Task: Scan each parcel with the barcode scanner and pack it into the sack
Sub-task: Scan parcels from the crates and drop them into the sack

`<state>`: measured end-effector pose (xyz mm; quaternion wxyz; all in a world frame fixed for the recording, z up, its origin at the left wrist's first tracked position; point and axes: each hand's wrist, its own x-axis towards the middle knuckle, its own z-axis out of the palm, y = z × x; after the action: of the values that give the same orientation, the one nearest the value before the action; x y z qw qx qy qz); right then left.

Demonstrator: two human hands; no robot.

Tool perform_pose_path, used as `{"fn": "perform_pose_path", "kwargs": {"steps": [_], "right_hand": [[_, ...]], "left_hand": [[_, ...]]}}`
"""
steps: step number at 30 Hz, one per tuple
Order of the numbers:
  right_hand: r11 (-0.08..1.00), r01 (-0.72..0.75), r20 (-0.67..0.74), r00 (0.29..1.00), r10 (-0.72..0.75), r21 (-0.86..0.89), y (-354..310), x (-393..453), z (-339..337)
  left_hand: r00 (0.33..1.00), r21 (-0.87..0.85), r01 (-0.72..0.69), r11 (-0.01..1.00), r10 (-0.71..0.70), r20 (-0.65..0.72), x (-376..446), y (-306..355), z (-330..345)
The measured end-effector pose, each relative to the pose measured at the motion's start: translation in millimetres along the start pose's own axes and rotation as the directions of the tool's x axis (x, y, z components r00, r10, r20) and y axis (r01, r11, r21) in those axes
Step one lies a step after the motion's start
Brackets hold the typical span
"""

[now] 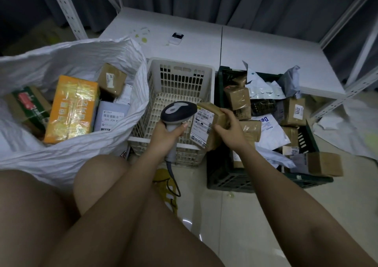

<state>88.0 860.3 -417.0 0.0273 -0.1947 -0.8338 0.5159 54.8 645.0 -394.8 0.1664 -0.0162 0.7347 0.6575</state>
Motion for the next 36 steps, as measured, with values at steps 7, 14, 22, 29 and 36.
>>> {"fn": "perform_pose_path", "kwargs": {"steps": [7, 14, 22, 29, 36], "right_hand": [[0.959, -0.039, -0.108, 0.992, 0.072, 0.281, -1.3, -0.2, -7.7], [0.945, -0.050, -0.071, 0.994, 0.077, 0.324, -1.5, -0.3, -10.3], [0.947, -0.033, -0.064, 0.996, 0.057, 0.321, -0.7, -1.8, -8.6], [0.936, -0.016, -0.079, 0.996, 0.047, 0.352, -3.5, -1.4, -5.3], [0.937, 0.011, -0.081, 0.997, 0.019, 0.349, -16.6, -5.0, -6.1]], "left_hand": [[0.999, 0.036, -0.027, 0.999, 0.025, 0.049, 0.0, -1.8, 1.7], [0.986, 0.071, -0.114, 0.991, 0.104, 0.133, -3.4, -0.3, 7.5], [0.988, 0.122, -0.115, 0.986, 0.100, 0.121, 1.3, -9.1, 7.6], [0.989, 0.100, -0.088, 0.991, 0.075, 0.129, 3.0, -14.2, 9.1], [0.988, 0.050, -0.117, 0.992, 0.111, 0.110, -0.1, -8.7, 7.1]]}}
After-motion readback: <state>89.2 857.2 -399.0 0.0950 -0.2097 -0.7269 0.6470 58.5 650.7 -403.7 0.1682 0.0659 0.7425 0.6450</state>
